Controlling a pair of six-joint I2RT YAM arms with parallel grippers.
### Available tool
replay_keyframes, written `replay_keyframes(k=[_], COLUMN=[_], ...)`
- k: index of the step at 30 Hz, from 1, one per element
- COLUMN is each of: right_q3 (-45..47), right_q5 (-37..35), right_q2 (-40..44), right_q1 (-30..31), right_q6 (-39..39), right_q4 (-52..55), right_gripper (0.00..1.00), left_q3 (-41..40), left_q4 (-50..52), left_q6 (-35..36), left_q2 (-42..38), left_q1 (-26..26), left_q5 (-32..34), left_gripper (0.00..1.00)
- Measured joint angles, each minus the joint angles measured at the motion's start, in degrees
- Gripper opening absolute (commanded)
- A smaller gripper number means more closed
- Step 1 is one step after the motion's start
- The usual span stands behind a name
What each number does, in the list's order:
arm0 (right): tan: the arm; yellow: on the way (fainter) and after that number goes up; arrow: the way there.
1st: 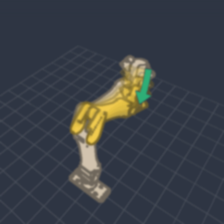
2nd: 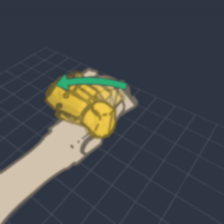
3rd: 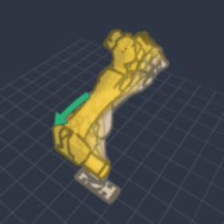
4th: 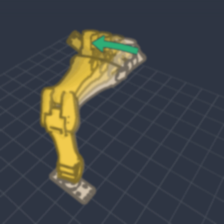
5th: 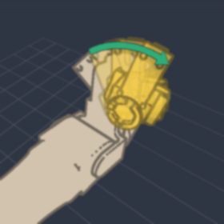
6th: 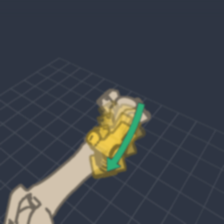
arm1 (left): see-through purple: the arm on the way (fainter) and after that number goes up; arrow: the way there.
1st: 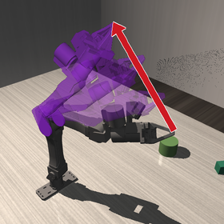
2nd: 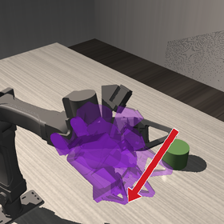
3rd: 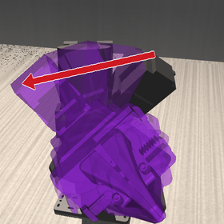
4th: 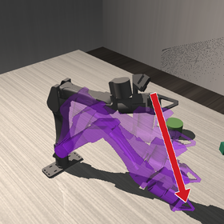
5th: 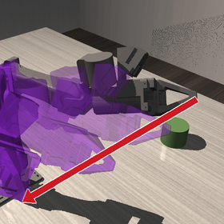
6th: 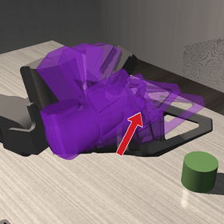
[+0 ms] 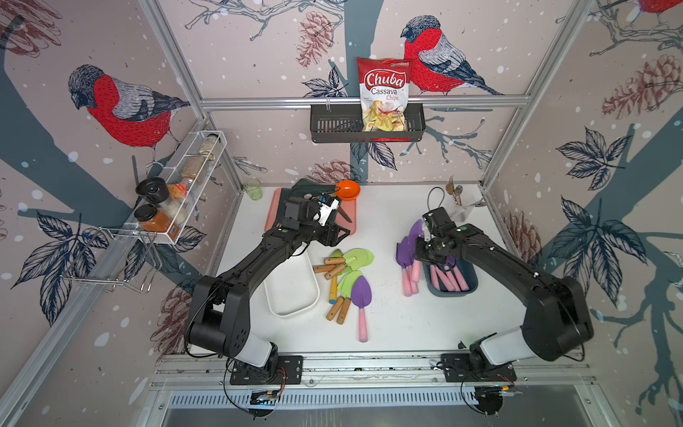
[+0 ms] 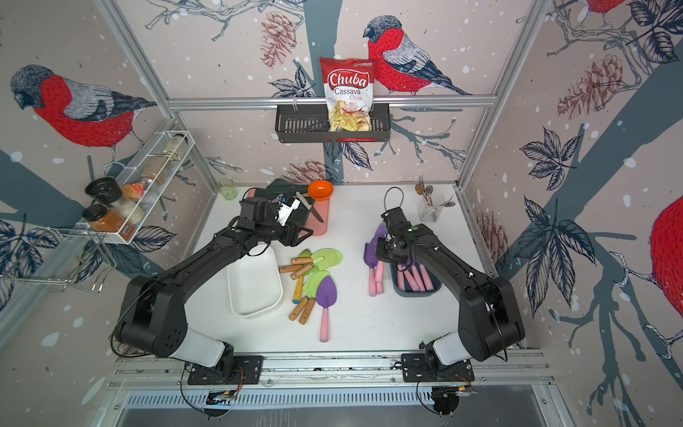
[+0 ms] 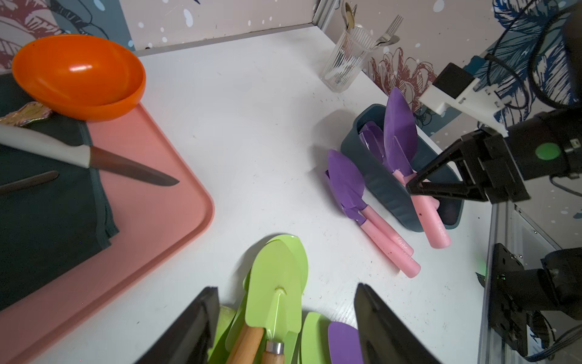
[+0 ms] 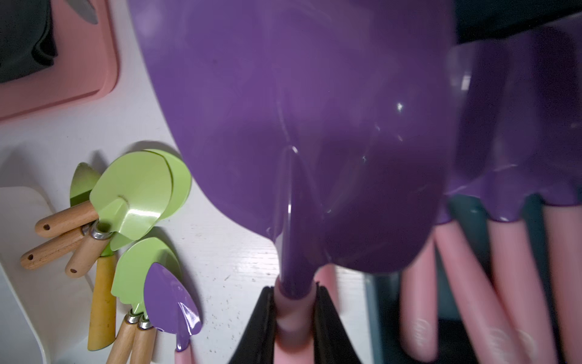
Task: Sort the small shovels by color and place them into the storage box
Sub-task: Place the shovel in the storage box.
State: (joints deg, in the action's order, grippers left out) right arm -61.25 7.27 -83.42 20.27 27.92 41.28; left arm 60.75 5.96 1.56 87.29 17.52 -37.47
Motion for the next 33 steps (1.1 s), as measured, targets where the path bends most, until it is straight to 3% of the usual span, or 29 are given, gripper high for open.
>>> replay_keyframes(k=[6, 24, 27, 29, 33], right_q3=[0.6, 2.1, 2.1, 2.3, 2.8], right_q5=[1.0, 0.7, 1.3, 1.7, 1.9], right_q2=[0.1, -4.3, -5.1, -5.6, -6.2], right_q1=[-9.4, -12.4, -12.4, -12.4, -12.3], right_q6=[-7.3, -16.0, -16.2, -16.3, -17.2], right_q4=[6.0, 4.9, 4.0, 3.8, 3.7], right_gripper=[0.08, 0.16, 0.22, 0.33, 0.38], left_q3=[0.2, 0.0, 0.0, 0.0, 0.0], left_q4=[0.3, 0.8, 0.8, 0.8, 0.8], left_q6=[0.4, 0.5, 0.7, 0.9, 1.0], left_q2=[0.6, 0.3, 0.3, 0.3, 0.3], left_q1=[1.3, 1.4, 1.4, 1.4, 1.4], left_q5=[0.0, 0.2, 0.2, 0.2, 0.4], left_gripper=[0.71, 0.72, 0.72, 0.72, 0.71])
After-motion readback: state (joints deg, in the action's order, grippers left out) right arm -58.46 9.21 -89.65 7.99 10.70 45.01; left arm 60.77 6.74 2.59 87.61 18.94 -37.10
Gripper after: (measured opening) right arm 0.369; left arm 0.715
